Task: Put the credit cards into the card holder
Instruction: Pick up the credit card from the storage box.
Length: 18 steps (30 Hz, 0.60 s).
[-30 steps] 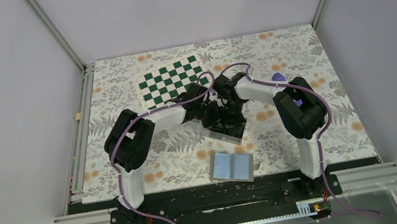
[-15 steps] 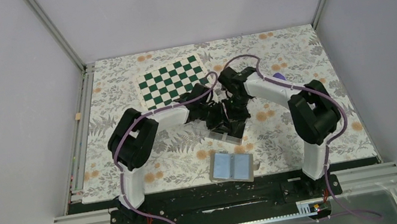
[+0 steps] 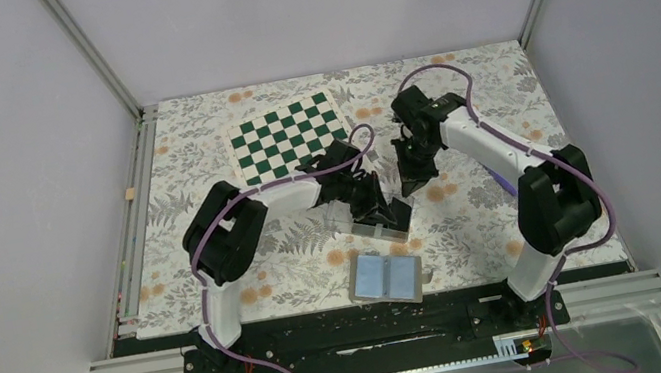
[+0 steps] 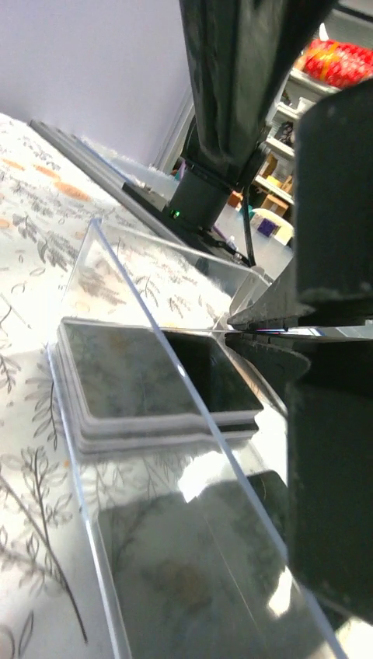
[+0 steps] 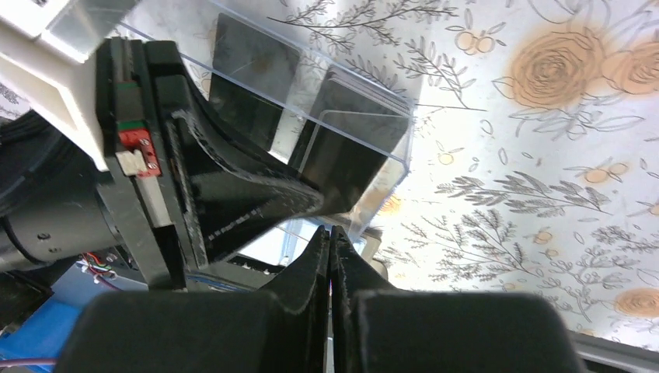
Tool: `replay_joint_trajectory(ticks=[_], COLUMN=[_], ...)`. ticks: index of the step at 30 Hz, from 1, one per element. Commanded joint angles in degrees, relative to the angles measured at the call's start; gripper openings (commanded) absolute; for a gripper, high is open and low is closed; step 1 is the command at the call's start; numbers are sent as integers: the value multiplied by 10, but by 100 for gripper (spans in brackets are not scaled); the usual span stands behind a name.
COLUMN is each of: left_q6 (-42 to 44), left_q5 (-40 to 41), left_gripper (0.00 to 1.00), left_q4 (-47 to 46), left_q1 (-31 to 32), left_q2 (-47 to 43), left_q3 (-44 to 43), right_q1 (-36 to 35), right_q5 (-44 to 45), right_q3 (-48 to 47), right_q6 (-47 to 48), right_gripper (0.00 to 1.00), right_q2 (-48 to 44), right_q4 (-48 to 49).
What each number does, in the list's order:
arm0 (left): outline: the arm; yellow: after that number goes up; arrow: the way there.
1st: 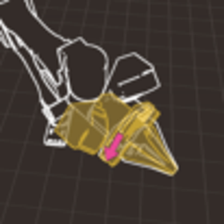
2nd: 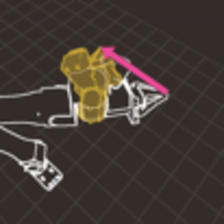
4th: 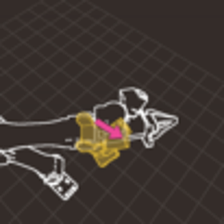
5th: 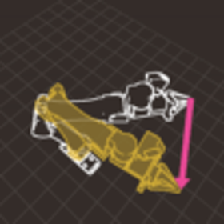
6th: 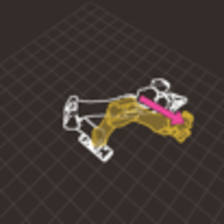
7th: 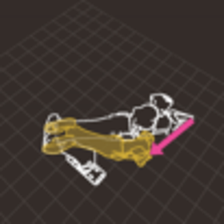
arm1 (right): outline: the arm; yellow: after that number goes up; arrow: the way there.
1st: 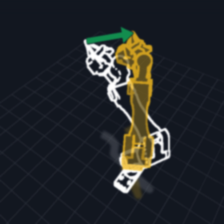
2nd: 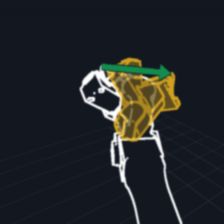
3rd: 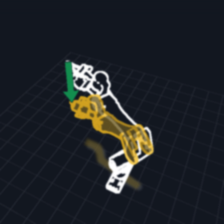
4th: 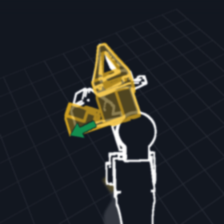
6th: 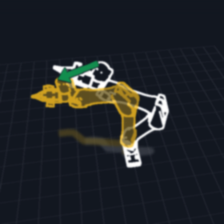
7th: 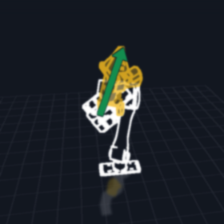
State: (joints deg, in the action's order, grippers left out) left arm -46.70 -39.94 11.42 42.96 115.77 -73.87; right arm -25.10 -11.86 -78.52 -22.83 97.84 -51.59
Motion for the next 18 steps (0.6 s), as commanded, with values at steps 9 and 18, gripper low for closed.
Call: replay_joint_trajectory(ticks=[9, 18], left_q6=[19, 8], left_q5=[127, 119], left_gripper=[0, 0], left_q4=[60, 0], left_q1=[-14, -69], left_q2=[-121, -311], left_q3=[-29, 76], right_q1=[25, 54], right_q5=[-10, -199], right_q3=[9, 54], right_q6=[18, -17], right_gripper=[12, 60], right_q2=[-95, -203], right_q4=[-30, 65])
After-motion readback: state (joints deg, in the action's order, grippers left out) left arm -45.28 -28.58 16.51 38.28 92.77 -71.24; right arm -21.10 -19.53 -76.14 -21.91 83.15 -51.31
